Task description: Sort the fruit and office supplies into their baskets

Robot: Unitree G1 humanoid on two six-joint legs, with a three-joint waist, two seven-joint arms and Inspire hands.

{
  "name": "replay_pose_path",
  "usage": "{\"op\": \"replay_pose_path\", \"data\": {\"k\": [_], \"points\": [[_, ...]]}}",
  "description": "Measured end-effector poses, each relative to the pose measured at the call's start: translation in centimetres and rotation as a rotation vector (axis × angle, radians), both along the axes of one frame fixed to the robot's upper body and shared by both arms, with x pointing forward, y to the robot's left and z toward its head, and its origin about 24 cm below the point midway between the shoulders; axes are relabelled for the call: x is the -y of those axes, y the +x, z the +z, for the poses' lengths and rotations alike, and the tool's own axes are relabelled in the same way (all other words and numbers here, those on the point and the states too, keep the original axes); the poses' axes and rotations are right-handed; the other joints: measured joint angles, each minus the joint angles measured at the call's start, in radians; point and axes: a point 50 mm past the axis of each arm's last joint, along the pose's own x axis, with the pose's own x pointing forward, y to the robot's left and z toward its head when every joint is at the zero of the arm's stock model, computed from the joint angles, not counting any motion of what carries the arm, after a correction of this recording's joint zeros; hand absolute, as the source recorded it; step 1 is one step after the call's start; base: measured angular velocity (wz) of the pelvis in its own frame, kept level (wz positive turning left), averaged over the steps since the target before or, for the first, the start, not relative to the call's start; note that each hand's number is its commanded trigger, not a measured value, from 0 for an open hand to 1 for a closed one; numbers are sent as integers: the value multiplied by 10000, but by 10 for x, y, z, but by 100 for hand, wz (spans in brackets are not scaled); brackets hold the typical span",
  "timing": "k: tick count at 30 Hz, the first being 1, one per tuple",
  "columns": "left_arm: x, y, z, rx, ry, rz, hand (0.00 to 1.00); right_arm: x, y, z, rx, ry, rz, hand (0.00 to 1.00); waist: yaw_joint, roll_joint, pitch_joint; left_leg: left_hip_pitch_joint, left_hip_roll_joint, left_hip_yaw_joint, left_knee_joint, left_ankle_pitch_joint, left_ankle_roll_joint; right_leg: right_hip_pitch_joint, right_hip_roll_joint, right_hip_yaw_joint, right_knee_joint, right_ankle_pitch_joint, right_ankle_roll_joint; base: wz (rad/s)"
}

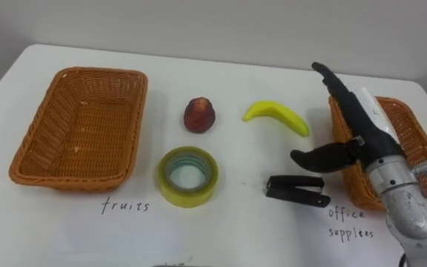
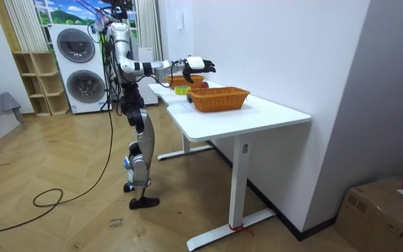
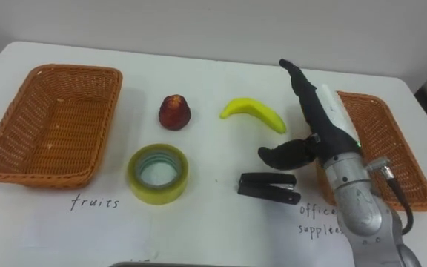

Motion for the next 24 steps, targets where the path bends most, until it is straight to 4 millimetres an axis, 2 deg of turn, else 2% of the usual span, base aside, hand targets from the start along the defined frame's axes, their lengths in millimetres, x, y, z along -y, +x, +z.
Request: {"op": "replay_pose_path", "data": {"k": [8,13,14,24], "points": [[0,11,1,240,-2,-64,0,1,0,-2,-190,-192,-20,0,2,-65,-40,1,-1,-13,-6,1,2,7,-7,2,-8,0,1,0],[0,11,1,252,5,-66,0,-1,-1,-4,-369,-792,66,0,7,-73,-47,5,1,-12,-9,1,2,12,-5,15,-3,0,1,0],[0,11,1,249,1,-81,0,-1,-1,-5,-416,-976,93,0,7,-35,-23,5,0,-13,-9,1,2,13,-5,14,0,0,1,0],[1,12,1,255,-25,-142,0,-1,-1,-9,-845,-1587,147,0,40,-76,-53,8,-3,-16,-10,1,2,8,-6,22,7,0,1,0]]}}
